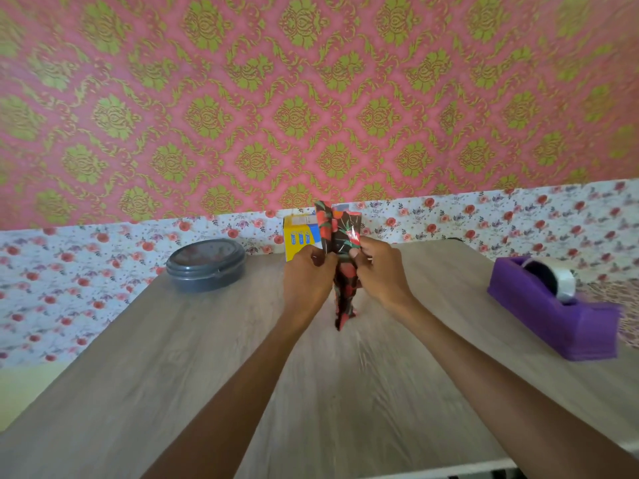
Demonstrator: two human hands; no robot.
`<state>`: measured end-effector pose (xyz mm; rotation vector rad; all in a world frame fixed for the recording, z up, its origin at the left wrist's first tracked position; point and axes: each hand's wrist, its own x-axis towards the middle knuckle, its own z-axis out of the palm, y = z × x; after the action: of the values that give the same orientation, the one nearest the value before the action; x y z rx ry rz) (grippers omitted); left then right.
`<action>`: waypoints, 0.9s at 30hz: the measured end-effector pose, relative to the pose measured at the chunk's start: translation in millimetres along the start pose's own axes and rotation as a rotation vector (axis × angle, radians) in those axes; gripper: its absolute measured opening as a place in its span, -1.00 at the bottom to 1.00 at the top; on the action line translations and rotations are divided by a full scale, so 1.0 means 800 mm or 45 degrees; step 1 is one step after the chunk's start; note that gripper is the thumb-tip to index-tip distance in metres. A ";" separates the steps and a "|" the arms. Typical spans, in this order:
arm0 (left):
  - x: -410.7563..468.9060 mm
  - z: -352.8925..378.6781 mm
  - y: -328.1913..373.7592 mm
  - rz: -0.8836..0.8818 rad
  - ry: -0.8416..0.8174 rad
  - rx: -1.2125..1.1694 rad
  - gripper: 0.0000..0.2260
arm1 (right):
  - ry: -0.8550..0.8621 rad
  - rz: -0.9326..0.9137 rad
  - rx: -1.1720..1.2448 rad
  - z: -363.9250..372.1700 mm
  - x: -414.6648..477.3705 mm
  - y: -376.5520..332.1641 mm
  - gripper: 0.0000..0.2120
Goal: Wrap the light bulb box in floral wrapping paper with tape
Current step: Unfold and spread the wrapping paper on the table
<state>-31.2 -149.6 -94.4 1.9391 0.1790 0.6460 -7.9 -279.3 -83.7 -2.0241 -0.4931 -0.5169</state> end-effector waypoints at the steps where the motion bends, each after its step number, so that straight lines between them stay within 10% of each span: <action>1: 0.003 -0.001 0.000 0.003 0.004 0.000 -0.75 | -0.005 -0.007 0.006 -0.001 0.001 -0.002 -0.86; 27: -0.014 0.006 -0.003 -0.107 0.275 -0.127 -0.87 | 0.215 0.181 0.143 -0.006 -0.014 0.007 -0.84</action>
<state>-37.5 -156.8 -101.5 1.7549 0.3551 0.7932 -14.7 -287.9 -91.4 -1.8732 -0.2673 -0.5548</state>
